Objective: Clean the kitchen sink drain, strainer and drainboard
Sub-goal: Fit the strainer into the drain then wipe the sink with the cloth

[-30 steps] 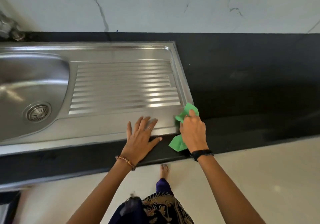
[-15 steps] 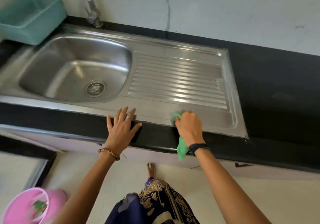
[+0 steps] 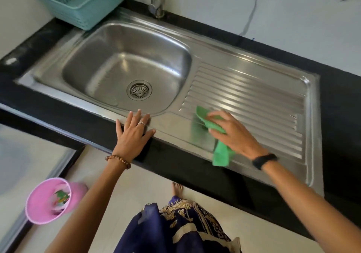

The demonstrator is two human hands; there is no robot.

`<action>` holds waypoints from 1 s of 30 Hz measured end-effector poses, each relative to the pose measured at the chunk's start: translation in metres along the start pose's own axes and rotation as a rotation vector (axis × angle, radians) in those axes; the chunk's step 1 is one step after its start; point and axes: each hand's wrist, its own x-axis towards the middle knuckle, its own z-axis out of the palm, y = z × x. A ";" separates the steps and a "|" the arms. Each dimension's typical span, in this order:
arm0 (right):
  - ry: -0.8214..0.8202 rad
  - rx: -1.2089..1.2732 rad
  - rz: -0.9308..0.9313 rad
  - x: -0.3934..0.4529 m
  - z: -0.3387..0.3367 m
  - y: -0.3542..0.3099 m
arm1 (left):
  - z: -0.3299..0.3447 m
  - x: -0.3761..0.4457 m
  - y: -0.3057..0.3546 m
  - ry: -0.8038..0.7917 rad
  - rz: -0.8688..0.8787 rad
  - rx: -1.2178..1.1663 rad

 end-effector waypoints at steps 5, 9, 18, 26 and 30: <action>-0.246 -0.341 -0.058 -0.088 0.014 0.048 | 0.000 0.009 -0.007 -0.024 0.004 0.070; -0.107 -0.294 -0.150 -0.070 0.026 0.035 | -0.004 0.007 -0.010 0.008 0.026 0.024; -0.015 -0.252 -0.364 0.055 0.072 -0.059 | -0.018 0.008 -0.033 0.181 -0.108 0.022; -0.123 -0.177 -0.386 0.158 0.111 -0.136 | -0.036 0.017 -0.052 0.206 -0.169 0.097; -0.152 -0.063 -0.382 0.110 0.085 -0.093 | -0.047 0.028 -0.066 0.187 -0.158 0.058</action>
